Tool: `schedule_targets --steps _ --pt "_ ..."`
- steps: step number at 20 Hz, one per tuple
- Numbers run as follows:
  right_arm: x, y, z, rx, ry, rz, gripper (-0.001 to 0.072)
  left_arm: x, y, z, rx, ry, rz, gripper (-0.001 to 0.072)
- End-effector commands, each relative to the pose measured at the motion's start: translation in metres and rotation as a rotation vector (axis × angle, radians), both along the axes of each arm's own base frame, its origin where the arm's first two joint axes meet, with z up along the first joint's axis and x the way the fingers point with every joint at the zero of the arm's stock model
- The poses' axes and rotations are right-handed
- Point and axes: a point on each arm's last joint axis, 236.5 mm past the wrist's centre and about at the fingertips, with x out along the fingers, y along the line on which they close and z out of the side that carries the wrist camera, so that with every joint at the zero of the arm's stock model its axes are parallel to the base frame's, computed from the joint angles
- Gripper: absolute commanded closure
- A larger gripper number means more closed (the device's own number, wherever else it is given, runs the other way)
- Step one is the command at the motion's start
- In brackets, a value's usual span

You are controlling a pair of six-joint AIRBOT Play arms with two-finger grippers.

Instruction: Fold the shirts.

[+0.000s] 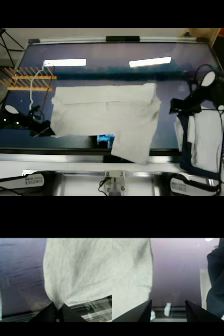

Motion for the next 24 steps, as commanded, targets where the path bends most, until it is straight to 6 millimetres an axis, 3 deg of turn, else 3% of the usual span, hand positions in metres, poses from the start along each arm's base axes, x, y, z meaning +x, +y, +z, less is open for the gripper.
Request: schedule_targets --steps 1,4,8,11,14,15,16,17,20,22,24 --pt "-0.027 0.016 -0.012 0.054 0.023 -0.002 0.0176 0.002 -0.002 0.001 0.001 -0.029 0.002 0.0671" --pt "-0.076 0.055 -0.049 0.184 0.02 -0.025 0.0175 0.012 0.002 0.017 0.025 -0.096 -0.01 0.067" --pt "-0.119 0.081 -0.106 0.202 0.067 -0.039 0.0176 0.015 0.002 0.025 0.028 -0.112 -0.001 0.067" --pt "-0.116 0.105 -0.121 0.227 0.053 -0.028 0.0177 0.016 0.0 0.027 0.02 -0.114 0.012 0.067" --pt "-0.105 0.123 -0.128 0.252 0.032 -0.064 0.026 0.017 -0.001 0.027 0.015 -0.117 0.016 0.067" --pt "-0.103 0.128 -0.126 0.271 0.027 -0.079 0.0451 0.018 -0.001 0.027 0.015 -0.118 0.015 0.067" --pt "-0.099 0.131 -0.121 0.289 0.021 -0.086 0.0601 0.02 0.0 0.028 0.018 -0.124 0.014 0.067" --pt "-0.093 0.132 -0.111 0.297 0.003 -0.069 0.0642 0.023 0.002 0.031 0.022 -0.136 0.012 0.067" --pt "-0.044 0.124 -0.049 0.295 -0.192 0.006 0.0643 0.053 0.013 0.055 0.053 -0.228 -0.007 0.067" --pt "0.01 0.106 0.005 0.241 -0.407 -0.002 0.0644 0.086 0.024 0.085 0.088 -0.335 -0.008 0.067" --pt "0.065 0.088 0.045 0.182 -0.587 -0.045 0.0643 0.13 0.028 0.114 0.134 -0.463 -0.008 0.067"
